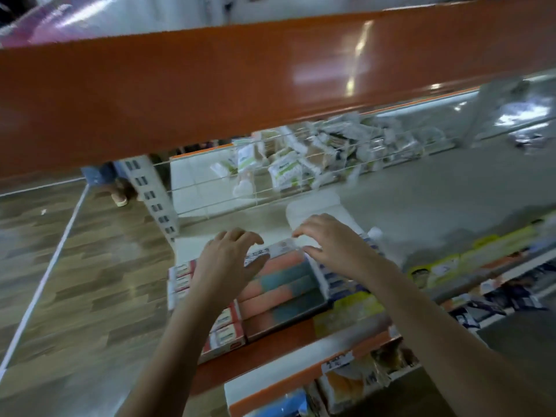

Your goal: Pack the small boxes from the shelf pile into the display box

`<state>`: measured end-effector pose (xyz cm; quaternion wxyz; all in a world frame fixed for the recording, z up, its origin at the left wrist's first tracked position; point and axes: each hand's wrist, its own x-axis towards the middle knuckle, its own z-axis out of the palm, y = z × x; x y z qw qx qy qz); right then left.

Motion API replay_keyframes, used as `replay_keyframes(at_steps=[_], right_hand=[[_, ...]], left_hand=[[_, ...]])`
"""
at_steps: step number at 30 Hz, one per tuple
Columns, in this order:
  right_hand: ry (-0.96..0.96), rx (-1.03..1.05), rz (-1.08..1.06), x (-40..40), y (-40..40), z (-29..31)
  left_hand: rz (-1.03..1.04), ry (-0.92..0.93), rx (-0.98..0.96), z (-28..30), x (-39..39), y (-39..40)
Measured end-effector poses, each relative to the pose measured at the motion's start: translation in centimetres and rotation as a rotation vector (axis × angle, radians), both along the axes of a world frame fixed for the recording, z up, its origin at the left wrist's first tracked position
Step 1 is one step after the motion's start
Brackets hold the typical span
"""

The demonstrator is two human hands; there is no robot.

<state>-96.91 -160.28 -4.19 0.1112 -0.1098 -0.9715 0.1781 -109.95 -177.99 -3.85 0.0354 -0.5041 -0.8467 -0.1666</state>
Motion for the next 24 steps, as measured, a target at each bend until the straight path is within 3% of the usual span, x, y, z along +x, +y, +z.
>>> replay_keyframes(at_steps=[8,16,24], right_hand=[[-0.063,-0.004,-0.357,12.4,12.7,0.4],[-0.169,-0.024,-0.588,26.3,27.4,-0.3],[-0.185,-0.063,-0.724,33.7,39.3,-2.3]], left_hand=[[-0.156,0.176,-0.163,1.2,11.1,19.4],[-0.327,0.054,-0.225,-0.7,24.9,37.7],[-0.431,0.006,-0.266,-3.0,30.7,51.7]])
